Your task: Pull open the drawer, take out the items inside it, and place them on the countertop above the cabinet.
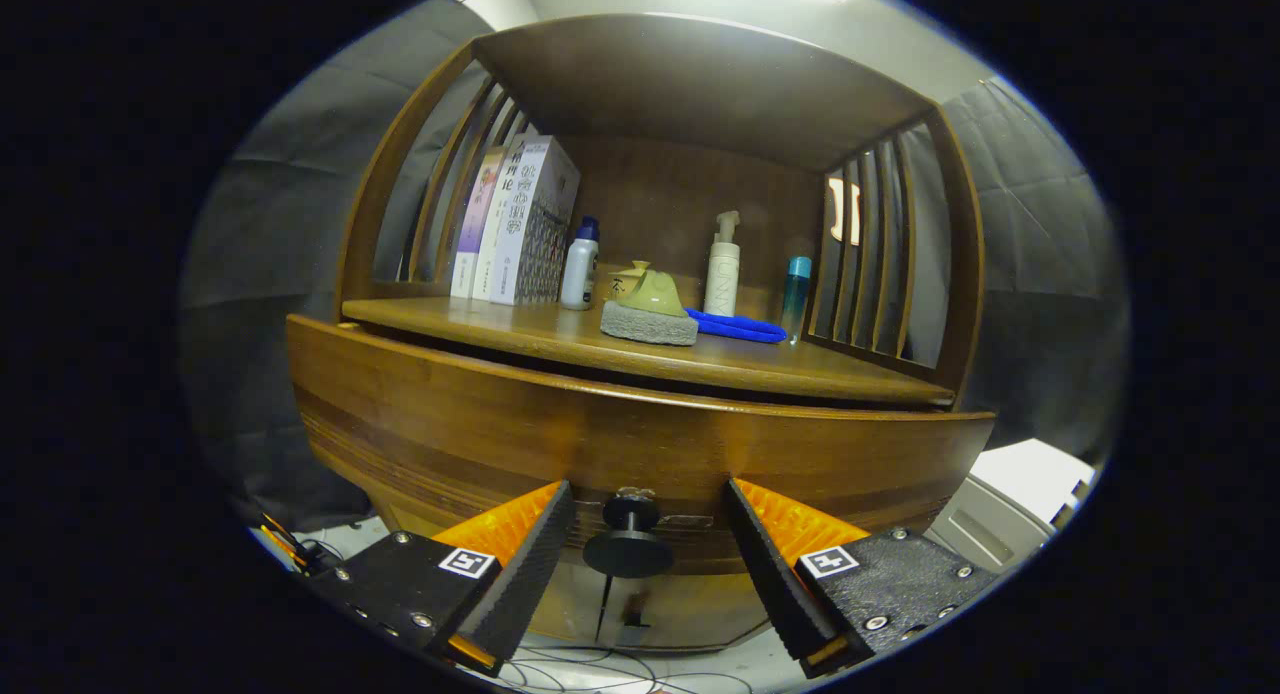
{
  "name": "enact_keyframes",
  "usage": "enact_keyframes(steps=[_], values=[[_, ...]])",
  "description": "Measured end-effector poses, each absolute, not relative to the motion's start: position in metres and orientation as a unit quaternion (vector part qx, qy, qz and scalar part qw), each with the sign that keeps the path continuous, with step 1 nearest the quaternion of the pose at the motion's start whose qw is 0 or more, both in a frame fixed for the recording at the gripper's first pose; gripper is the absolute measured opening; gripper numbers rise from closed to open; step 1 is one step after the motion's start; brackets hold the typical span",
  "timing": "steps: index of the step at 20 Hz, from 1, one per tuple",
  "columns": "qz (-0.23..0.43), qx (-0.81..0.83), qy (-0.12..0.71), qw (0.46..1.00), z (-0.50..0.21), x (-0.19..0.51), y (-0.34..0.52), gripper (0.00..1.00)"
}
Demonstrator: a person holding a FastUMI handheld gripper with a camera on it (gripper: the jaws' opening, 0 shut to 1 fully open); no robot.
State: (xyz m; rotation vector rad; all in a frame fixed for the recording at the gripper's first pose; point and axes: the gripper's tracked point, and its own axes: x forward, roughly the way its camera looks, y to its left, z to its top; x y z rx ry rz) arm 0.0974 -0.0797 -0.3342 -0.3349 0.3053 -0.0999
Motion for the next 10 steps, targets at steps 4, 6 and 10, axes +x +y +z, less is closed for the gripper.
enact_keyframes(steps=[4, 6, 10], values=[[-0.050, -0.171, 0.145, 0.973, -0.341, 0.122, -0.080, 0.96], [-0.054, -0.176, 0.144, 0.972, -0.341, 0.128, -0.082, 0.96], [-0.042, -0.178, 0.150, 0.972, -0.336, 0.130, -0.075, 0.95]])
